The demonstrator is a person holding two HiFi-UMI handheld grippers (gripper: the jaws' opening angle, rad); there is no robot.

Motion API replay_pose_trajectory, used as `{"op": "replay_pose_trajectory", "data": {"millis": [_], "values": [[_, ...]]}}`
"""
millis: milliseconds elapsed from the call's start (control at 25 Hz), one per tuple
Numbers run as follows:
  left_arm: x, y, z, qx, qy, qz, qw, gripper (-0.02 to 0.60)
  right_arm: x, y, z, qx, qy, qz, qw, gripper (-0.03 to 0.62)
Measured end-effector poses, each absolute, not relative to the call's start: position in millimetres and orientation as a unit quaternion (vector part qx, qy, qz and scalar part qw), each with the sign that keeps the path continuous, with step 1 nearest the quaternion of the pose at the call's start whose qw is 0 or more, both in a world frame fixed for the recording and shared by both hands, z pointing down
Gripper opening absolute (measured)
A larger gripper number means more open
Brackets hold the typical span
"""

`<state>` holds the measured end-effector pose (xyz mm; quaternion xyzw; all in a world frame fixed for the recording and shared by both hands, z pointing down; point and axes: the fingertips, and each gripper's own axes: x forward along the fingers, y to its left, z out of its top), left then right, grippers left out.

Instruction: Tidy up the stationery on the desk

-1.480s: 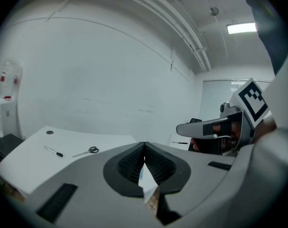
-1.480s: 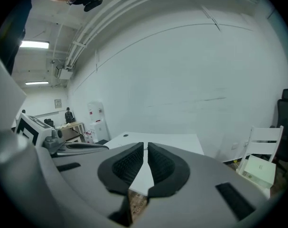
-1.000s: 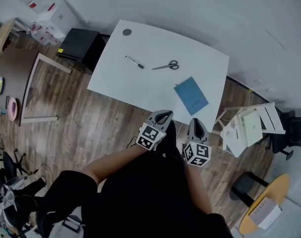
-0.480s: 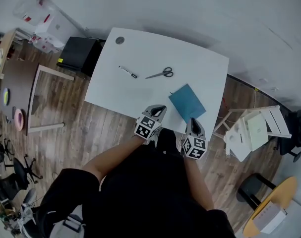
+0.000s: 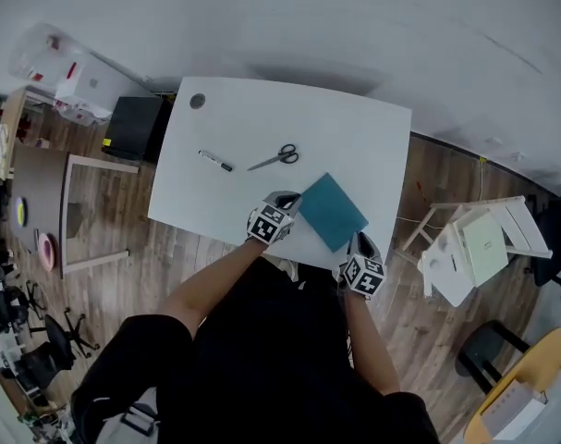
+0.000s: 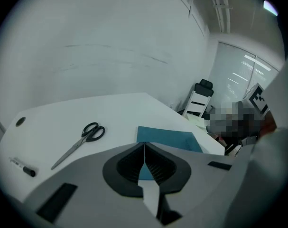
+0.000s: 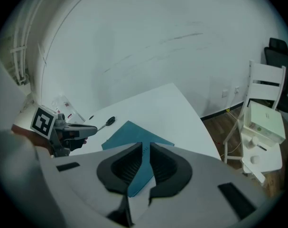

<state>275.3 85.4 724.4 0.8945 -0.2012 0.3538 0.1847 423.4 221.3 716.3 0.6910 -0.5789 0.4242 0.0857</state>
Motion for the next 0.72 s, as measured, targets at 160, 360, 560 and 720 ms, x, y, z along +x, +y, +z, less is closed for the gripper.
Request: {"op": "replay_pose_trajectory", "data": {"millis": [160,360,560,720], "values": [[291.6,65.2,747.4,0.884,-0.201,0.377,0.191,0.017,438.7,214.6,740.8,0.676,-0.570,0.459,0.087,0.124],[293.7,68.0,768.4,0.871,-0.181,0.396,0.227,0.070,446.0,214.2,755.3,0.662,-0.558,0.490,0.102,0.127],[294.9,76.2,782.9,0.866,-0.157,0.392,0.267,0.161,440.0,210.0,770.8,0.648,-0.552,0.518,0.087,0.127],[287.1,83.1,789.2,0.862,-0.149,0.402,0.269,0.161,436.2,213.2,774.8,0.664,-0.535,0.516,0.082,0.130]]}}
